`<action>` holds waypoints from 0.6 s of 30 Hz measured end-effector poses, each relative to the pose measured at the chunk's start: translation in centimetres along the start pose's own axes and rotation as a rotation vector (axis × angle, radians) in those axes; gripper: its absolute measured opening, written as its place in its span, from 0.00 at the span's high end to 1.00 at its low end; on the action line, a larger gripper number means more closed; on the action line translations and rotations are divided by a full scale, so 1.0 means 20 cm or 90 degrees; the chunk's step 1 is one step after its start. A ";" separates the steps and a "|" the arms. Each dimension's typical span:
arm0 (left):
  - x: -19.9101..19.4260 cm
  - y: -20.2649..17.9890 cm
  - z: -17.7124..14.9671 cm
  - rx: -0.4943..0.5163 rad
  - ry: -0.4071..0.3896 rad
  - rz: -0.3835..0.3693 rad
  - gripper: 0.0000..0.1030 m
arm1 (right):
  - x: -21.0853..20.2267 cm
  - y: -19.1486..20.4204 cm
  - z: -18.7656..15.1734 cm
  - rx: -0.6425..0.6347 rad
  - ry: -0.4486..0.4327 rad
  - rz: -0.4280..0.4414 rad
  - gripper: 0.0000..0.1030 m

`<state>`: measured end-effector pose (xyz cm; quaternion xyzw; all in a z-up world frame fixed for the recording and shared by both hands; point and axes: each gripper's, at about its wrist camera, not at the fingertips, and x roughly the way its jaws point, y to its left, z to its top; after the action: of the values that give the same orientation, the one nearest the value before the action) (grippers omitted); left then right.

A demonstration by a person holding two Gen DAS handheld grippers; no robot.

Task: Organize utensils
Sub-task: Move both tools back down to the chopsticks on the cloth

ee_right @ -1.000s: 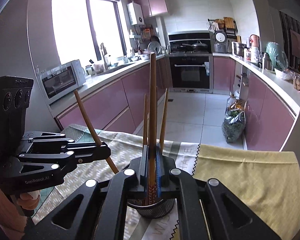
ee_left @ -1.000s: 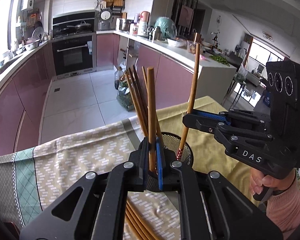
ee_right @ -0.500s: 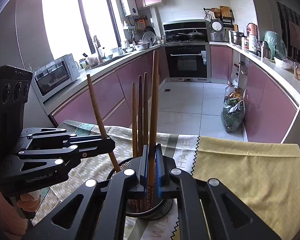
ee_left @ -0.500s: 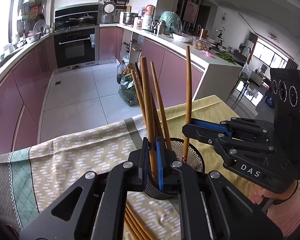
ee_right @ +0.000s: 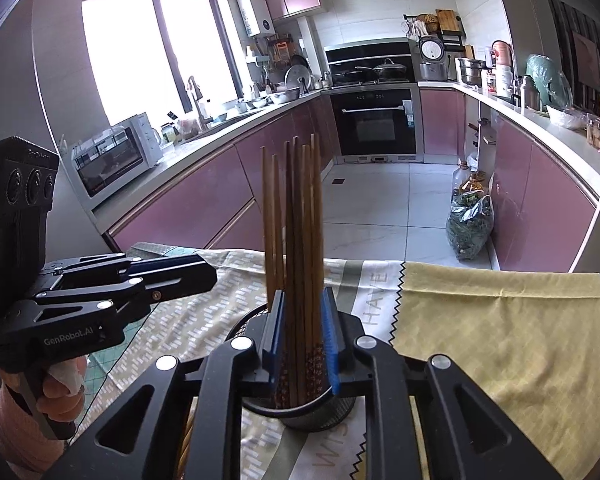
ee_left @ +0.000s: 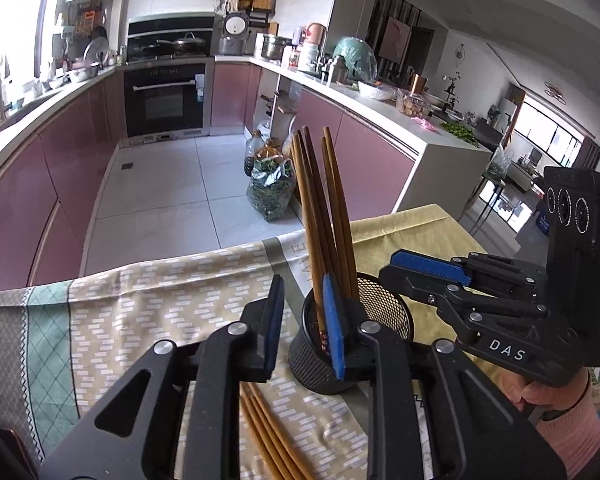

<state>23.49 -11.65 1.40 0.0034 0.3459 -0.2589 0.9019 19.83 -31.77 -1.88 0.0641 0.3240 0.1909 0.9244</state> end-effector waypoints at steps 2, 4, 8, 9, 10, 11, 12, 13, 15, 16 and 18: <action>-0.07 -0.01 -0.03 0.006 -0.023 0.010 0.68 | -0.03 0.02 -0.02 -0.004 -0.006 0.011 0.75; -0.14 -0.01 -0.07 0.012 -0.046 0.020 0.62 | -0.08 0.06 -0.04 -0.012 -0.017 0.024 0.68; -0.25 0.00 -0.14 0.019 -0.071 0.040 0.53 | -0.16 0.13 -0.08 -0.031 -0.035 0.049 0.63; -0.28 0.01 -0.17 0.019 -0.075 0.046 0.49 | -0.18 0.15 -0.09 -0.033 -0.038 0.057 0.62; -0.31 0.02 -0.19 0.020 -0.079 0.052 0.48 | -0.19 0.16 -0.10 -0.035 -0.039 0.063 0.60; -0.33 0.03 -0.23 0.022 -0.082 0.056 0.45 | -0.21 0.19 -0.13 -0.040 -0.040 0.071 0.59; -0.35 0.04 -0.26 0.022 -0.080 0.057 0.41 | -0.22 0.21 -0.15 -0.046 -0.040 0.076 0.57; -0.36 0.04 -0.28 0.021 -0.077 0.062 0.40 | -0.22 0.23 -0.17 -0.051 -0.037 0.082 0.55; -0.37 0.06 -0.36 0.020 -0.063 0.077 0.39 | -0.22 0.27 -0.22 -0.056 -0.027 0.089 0.54; -0.36 0.07 -0.40 0.018 -0.053 0.081 0.39 | -0.20 0.29 -0.24 -0.060 -0.017 0.091 0.54; -0.35 0.09 -0.47 0.018 -0.033 0.091 0.39 | -0.17 0.32 -0.28 -0.063 0.000 0.088 0.54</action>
<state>14.11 -5.08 -1.81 0.0337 0.3175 -0.1988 0.9266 11.83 -27.31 -2.77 0.0408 0.3090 0.2701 0.9110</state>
